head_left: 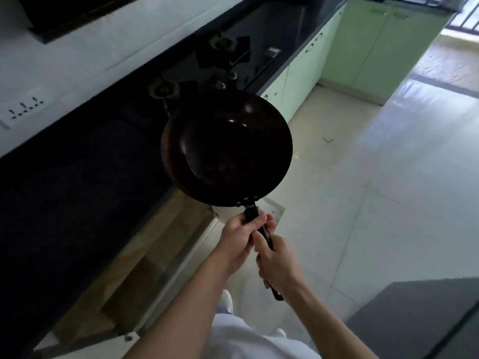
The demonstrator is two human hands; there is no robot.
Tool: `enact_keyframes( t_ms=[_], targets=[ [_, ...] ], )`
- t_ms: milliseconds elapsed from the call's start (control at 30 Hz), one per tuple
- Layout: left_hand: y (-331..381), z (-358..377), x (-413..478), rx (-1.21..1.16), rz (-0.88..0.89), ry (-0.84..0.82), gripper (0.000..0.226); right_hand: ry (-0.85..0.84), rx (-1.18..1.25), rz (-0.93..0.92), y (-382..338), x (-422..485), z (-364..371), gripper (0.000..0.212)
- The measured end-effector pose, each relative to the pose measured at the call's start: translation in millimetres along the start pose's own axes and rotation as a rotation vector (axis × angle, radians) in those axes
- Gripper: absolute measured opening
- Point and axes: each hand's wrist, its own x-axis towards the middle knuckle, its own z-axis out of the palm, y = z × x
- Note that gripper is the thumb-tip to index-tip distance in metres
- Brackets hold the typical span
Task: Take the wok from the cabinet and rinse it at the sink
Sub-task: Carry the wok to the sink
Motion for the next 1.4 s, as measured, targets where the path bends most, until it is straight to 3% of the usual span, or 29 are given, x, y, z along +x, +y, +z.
enact_keyframes(
  t_ms=[433,667,833,1000,1133,1400],
  targets=[
    [12,44,75,0.193,-0.189,-0.333,0.018,0.378,0.141,0.062,-12,27,-24,0.039],
    [-5,104,119,0.269,-0.271,-0.408,0.014,0.525,0.215,0.081,9,62,-73,0.051],
    [-17,167,165,0.301,-0.283,-0.409,0.019,0.526,0.25,0.087,21,104,-136,0.039],
    [-26,241,208,0.285,-0.289,-0.397,0.02,0.517,0.216,0.073,22,142,-218,0.046],
    [-37,301,241,0.24,-0.302,-0.371,0.016,0.507,0.139,0.07,25,171,-284,0.038],
    [-39,364,286,0.292,-0.292,-0.352,0.021,0.478,0.225,0.061,26,213,-348,0.039]
  ],
)
